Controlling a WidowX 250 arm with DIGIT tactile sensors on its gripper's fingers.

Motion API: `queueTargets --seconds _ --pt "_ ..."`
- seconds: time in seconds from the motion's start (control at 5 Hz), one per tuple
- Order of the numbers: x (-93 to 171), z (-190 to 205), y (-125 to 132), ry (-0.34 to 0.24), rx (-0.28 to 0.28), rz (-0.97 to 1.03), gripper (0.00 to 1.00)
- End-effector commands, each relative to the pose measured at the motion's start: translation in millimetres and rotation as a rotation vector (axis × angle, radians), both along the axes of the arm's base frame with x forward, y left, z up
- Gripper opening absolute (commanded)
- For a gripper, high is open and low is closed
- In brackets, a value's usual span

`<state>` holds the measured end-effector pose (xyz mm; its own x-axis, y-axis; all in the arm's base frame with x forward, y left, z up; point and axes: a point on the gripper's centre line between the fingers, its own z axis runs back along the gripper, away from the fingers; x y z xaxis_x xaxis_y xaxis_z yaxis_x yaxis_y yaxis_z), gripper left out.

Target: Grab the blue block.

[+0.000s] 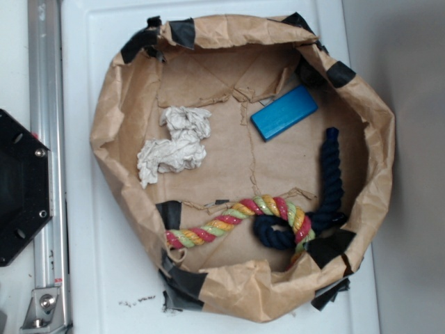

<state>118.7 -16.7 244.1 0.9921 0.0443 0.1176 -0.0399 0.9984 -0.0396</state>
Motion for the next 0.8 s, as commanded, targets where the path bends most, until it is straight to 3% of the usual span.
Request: queueTargets --seconds 0.0,0.2,0.4,0.6 --pt "0 0 0 0.000 0.000 0.000 1.00" --pt "50 -49 12 0.067 -0.052 0.025 1.00" --pt "101 -89 25 -0.049 0.014 0.219 1.00" --pt "149 -128 29 -0.041 0.004 0.300 1.00"
